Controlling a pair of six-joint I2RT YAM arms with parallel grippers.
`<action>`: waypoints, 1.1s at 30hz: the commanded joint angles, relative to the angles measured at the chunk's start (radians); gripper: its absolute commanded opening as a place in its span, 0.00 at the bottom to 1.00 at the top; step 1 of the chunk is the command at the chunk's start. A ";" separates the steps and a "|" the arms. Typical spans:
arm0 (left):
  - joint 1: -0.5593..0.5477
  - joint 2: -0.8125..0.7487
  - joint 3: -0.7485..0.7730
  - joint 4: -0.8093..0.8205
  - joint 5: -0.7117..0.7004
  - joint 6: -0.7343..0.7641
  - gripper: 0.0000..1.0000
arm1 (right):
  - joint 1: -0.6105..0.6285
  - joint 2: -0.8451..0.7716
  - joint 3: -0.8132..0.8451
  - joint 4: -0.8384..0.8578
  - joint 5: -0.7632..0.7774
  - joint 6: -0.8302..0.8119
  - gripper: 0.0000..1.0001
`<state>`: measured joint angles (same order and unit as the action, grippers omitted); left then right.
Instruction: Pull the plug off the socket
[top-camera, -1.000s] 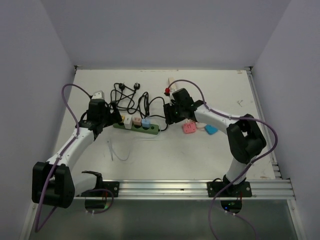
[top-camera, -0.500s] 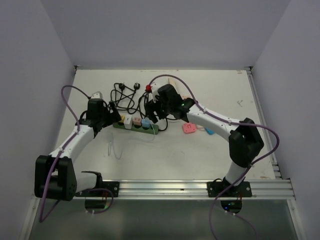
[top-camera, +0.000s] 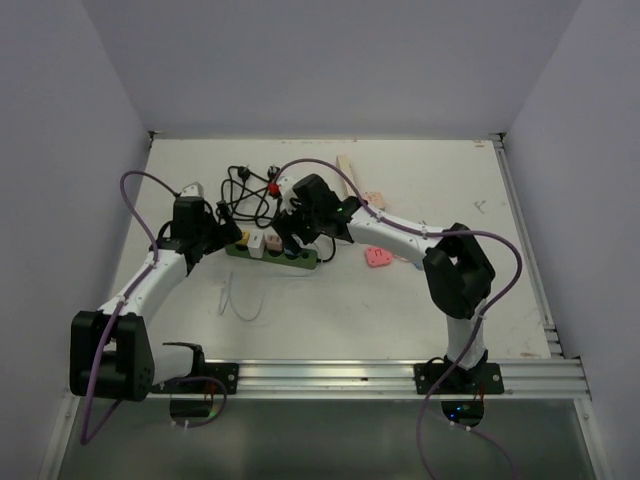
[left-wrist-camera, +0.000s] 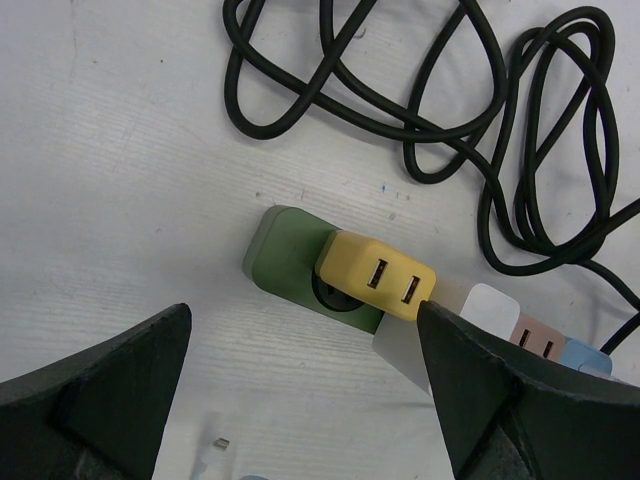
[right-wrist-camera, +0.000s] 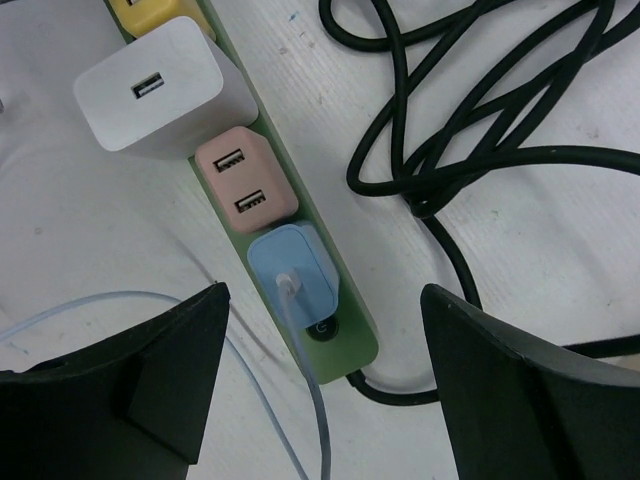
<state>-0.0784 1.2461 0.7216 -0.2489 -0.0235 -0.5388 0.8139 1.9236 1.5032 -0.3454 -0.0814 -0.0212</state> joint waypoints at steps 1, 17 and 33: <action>0.011 -0.008 0.002 0.045 0.017 -0.004 0.98 | 0.027 0.038 0.057 -0.007 0.008 -0.052 0.82; 0.015 -0.010 -0.011 0.053 0.019 -0.013 0.98 | 0.031 0.136 -0.054 0.089 0.048 -0.097 0.75; 0.043 -0.013 -0.033 0.076 0.074 -0.107 0.98 | 0.047 0.112 -0.098 0.120 -0.078 -0.031 0.00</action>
<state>-0.0525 1.2461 0.6968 -0.2245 0.0338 -0.5976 0.8619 2.0682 1.4384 -0.2623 -0.1013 -0.1062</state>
